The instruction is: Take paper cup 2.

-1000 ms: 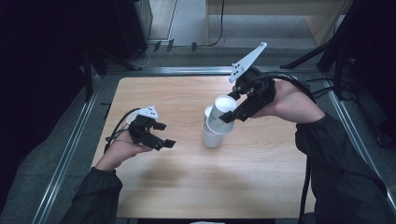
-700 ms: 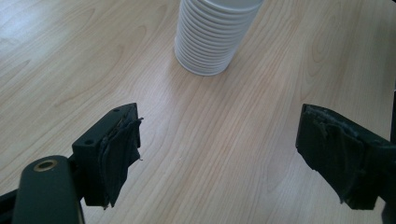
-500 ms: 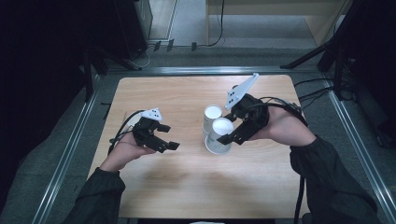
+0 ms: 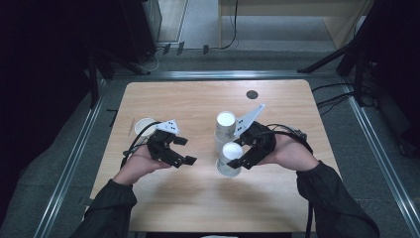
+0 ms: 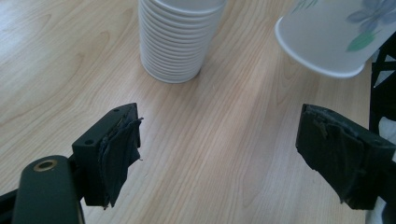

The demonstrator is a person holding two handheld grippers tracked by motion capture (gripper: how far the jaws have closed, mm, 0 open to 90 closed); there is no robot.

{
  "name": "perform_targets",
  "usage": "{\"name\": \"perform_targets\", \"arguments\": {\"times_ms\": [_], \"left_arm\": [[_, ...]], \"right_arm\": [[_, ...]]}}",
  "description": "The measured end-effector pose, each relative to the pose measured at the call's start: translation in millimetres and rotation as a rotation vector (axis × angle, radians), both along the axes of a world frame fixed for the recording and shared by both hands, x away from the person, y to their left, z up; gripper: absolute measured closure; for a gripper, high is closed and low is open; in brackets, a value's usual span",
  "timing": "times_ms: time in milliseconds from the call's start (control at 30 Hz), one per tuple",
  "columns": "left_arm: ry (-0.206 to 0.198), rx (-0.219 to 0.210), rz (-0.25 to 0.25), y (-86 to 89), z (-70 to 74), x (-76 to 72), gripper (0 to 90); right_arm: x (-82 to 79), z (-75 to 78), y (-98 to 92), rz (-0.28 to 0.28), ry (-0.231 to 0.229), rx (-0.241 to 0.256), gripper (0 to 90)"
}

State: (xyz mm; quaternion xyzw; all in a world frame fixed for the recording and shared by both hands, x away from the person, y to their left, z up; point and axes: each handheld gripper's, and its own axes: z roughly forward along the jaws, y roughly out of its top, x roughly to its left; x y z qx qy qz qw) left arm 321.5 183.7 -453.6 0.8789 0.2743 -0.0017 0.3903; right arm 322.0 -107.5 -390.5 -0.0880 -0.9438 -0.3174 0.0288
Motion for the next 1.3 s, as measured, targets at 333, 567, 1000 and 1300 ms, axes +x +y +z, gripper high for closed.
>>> {"name": "perform_targets", "arguments": {"times_ms": [333,567,1000,1300], "left_arm": [[-0.008,-0.015,-0.034,-11.8,-7.7,-7.2,13.9],[-0.009,-0.003,-0.071,-23.5,-19.3,-11.0,13.9],[-0.014,-0.039,-0.105,-33.6,-28.8,-11.3,13.9],[-0.01,-0.055,-0.132,-38.6,-33.0,-10.9,12.5]], "right_arm": [[2.2,-31.9,0.8,-0.023,0.035,0.014,34.5],[6.4,-49.5,-1.9,-0.056,0.037,0.024,34.6],[7.9,-67.5,-3.4,-0.06,0.031,0.072,34.5],[6.4,-69.0,1.7,-0.048,0.033,0.094,34.5]]}}
